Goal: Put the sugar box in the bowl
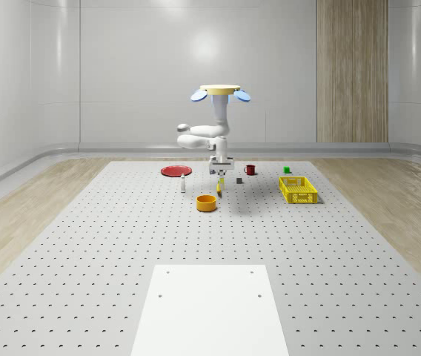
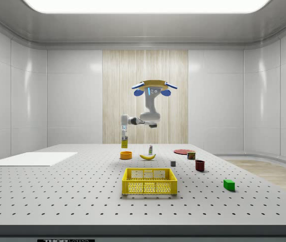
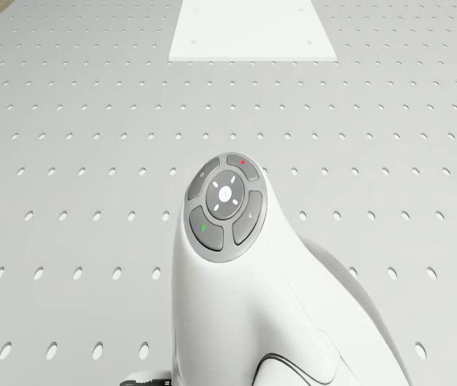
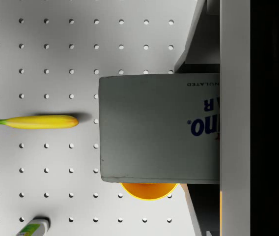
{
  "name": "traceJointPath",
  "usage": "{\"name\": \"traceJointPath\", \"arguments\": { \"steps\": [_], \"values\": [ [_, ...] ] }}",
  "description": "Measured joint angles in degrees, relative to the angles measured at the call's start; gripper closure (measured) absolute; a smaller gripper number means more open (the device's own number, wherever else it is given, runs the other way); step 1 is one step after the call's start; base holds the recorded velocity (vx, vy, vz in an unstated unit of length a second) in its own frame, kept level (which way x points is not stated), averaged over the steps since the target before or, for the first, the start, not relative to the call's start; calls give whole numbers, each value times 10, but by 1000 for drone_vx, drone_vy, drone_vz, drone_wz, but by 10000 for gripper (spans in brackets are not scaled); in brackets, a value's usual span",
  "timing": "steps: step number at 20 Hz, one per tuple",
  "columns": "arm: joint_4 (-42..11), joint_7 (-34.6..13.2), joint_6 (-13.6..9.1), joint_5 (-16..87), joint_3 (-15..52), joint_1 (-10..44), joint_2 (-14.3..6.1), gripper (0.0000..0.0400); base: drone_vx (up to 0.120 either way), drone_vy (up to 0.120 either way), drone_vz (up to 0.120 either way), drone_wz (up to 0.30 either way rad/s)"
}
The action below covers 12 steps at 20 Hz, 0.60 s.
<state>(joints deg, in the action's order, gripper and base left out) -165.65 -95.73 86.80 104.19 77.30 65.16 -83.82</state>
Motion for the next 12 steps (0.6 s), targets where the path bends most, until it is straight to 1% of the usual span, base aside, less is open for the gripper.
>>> {"name": "traceJointPath", "arguments": {
  "steps": [5,7,9,11,12],
  "values": [
    [0,-1,3,-1,1,1,-3,232,0,-120,0,0],
    [0,-1,4,-2,1,1,-4,232,0,-120,-120,0],
    [0,-1,5,-2,1,1,-5,232,0,-120,-20,0],
    [0,-1,6,-3,1,1,-6,232,0,-120,-120,0],
    [0,-1,6,-3,1,2,-7,232,0,-120,0,0]
  ]
}}
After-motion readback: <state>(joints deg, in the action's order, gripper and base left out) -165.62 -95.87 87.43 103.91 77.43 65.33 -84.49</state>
